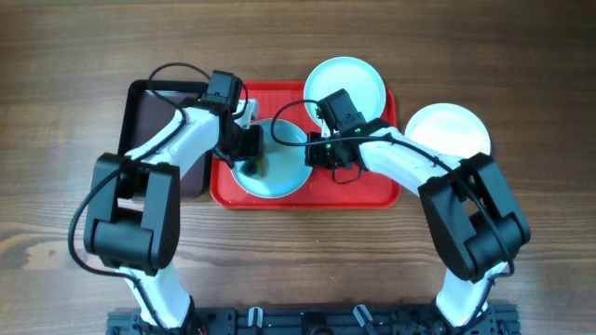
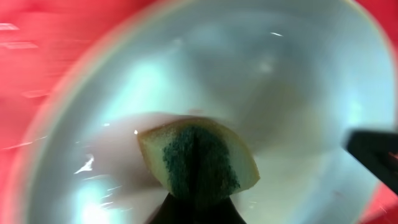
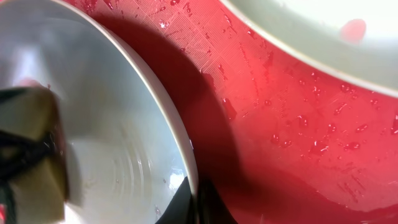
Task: Clean dirty plates on tray and stack at the side
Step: 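Move the sponge with left gripper onto the blue plate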
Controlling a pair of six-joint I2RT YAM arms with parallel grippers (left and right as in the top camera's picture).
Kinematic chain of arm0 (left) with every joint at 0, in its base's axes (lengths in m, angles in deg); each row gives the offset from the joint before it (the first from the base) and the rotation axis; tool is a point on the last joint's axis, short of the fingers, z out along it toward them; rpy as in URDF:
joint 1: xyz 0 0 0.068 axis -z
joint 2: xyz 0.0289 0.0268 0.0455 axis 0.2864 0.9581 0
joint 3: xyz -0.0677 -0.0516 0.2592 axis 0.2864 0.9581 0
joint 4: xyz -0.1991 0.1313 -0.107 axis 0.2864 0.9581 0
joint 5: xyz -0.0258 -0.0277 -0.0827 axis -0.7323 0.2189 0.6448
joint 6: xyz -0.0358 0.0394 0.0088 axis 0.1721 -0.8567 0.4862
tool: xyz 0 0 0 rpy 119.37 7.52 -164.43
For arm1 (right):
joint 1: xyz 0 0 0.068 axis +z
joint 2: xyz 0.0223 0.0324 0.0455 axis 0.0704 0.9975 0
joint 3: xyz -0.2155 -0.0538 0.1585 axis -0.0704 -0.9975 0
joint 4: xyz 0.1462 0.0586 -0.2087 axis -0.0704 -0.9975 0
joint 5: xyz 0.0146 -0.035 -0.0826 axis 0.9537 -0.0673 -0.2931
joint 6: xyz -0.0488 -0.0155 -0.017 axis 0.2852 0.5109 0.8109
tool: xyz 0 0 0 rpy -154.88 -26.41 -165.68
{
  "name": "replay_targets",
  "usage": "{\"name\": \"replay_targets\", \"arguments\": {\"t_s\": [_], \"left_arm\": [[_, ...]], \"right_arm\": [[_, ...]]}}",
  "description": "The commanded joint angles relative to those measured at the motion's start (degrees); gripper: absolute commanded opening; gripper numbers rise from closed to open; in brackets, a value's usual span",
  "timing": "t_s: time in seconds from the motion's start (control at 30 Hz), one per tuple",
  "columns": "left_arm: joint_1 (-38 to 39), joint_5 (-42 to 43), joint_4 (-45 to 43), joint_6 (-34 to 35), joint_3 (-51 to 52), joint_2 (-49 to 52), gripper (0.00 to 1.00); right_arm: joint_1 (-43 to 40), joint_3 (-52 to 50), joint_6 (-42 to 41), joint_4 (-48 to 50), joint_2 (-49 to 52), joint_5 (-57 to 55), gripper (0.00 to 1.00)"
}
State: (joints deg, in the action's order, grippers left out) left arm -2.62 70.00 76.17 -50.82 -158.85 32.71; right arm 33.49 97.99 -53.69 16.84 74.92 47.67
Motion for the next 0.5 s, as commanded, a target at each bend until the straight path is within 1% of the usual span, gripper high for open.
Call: {"name": "replay_targets", "arguments": {"t_s": [0.0, 0.1, 0.17, 0.3, 0.37, 0.47], "left_arm": [[3.8, 9.2, 0.0, -5.0, 0.8, 3.7, 0.04], [5.4, 8.9, 0.0, -4.9, 0.8, 3.9, 0.04], [6.1, 6.8, -0.2, -4.4, 0.8, 3.9, 0.04], [5.8, -5.6, -3.0, 5.2, 0.8, 3.9, 0.04], [5.4, -11.5, -5.5, 8.0, 0.8, 3.9, 0.04], [5.1, -17.7, -10.7, 8.9, 0.8, 3.9, 0.04]], "right_arm": [[0.2, -0.1, -0.2, -0.6, 1.7, 0.7, 0.04], [0.2, -0.1, -0.2, -0.6, 1.7, 0.7, 0.04], [0.2, -0.1, -0.2, -0.6, 1.7, 0.7, 0.04], [0.2, -0.1, -0.2, -0.7, 1.7, 0.7, 0.04], [0.2, -0.1, -0.2, -0.7, 1.7, 0.7, 0.04], [0.2, -0.1, -0.2, -0.7, 1.7, 0.7, 0.04]]}}
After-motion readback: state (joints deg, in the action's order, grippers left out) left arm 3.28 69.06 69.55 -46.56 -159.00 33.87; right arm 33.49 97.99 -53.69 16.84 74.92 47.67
